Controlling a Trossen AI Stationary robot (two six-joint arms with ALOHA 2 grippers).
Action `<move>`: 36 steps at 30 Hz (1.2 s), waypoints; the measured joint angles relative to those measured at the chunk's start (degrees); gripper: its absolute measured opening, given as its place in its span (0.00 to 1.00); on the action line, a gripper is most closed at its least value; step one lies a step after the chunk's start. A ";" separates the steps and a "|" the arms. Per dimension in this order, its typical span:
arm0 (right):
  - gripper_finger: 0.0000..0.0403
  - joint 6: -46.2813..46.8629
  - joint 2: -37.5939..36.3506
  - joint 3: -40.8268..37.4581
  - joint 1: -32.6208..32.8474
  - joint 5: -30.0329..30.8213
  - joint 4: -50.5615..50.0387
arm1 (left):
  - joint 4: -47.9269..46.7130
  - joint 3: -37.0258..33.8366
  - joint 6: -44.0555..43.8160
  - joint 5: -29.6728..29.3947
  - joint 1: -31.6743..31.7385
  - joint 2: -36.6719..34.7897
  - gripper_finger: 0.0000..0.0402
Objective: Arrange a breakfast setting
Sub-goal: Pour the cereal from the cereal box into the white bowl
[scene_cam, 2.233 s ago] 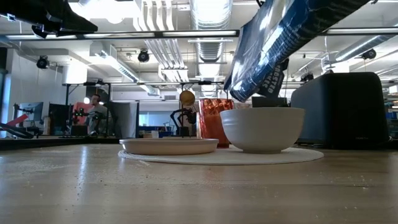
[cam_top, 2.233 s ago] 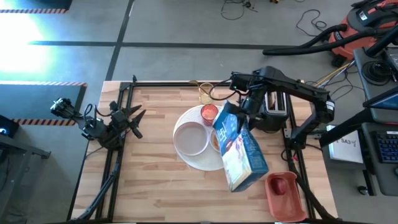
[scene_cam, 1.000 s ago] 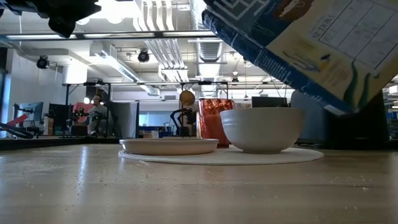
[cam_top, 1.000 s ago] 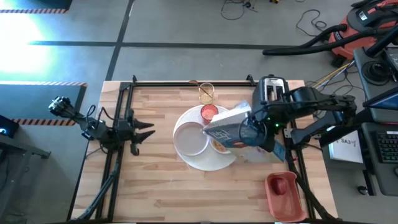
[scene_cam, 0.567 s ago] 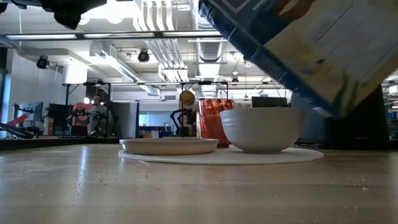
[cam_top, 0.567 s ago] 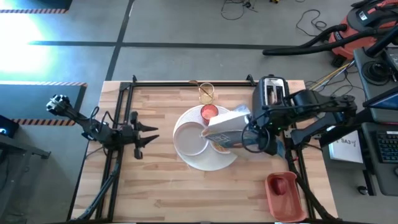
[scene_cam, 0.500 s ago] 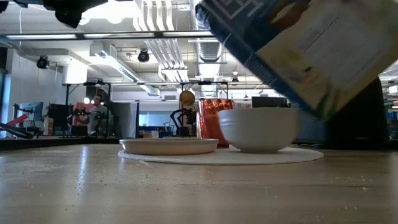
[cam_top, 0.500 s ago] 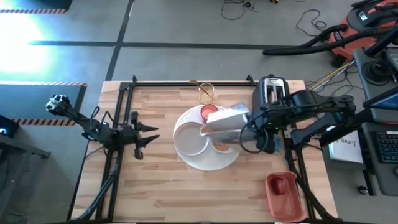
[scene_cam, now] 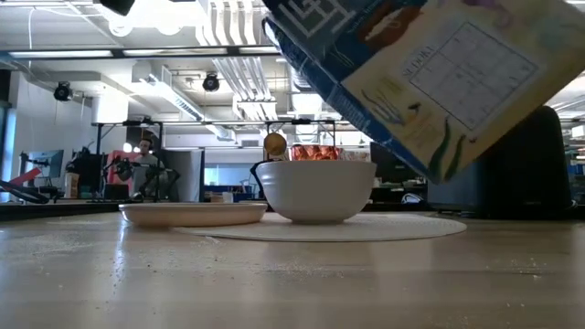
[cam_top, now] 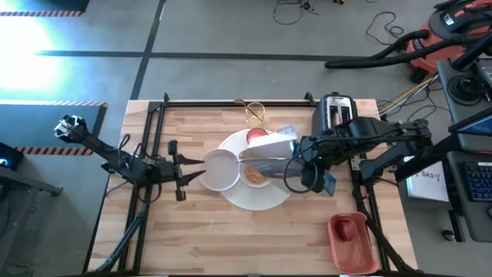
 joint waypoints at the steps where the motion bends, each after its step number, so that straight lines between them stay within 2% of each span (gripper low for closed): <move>1: 0.30 1.23 -0.17 0.07 0.05 -0.27 0.33 | -1.79 1.08 -0.18 0.00 0.00 0.45 0.27; 7: 0.30 2.33 -0.65 1.71 1.24 2.48 3.18 | -10.37 6.05 -5.74 0.17 0.00 4.27 0.27; 11: 0.30 0.54 -0.65 2.92 1.79 1.00 6.11 | -15.09 7.26 -11.86 0.19 0.00 7.10 0.27; 18: 0.30 -4.40 -0.65 3.98 1.67 2.20 14.07 | -12.15 8.62 -13.06 0.30 0.00 12.66 0.27; 24: 0.30 -4.83 -0.60 3.80 1.84 2.32 14.01 | -13.60 12.66 -15.96 0.62 0.27 17.22 0.28; 29: 0.30 -4.88 -0.60 3.80 1.82 4.41 14.46 | -15.48 13.96 -17.27 1.68 0.52 15.27 0.35; 36: 0.30 -6.78 -0.50 3.75 1.82 4.30 17.88 | -14.98 11.69 -17.67 1.69 0.55 12.44 0.49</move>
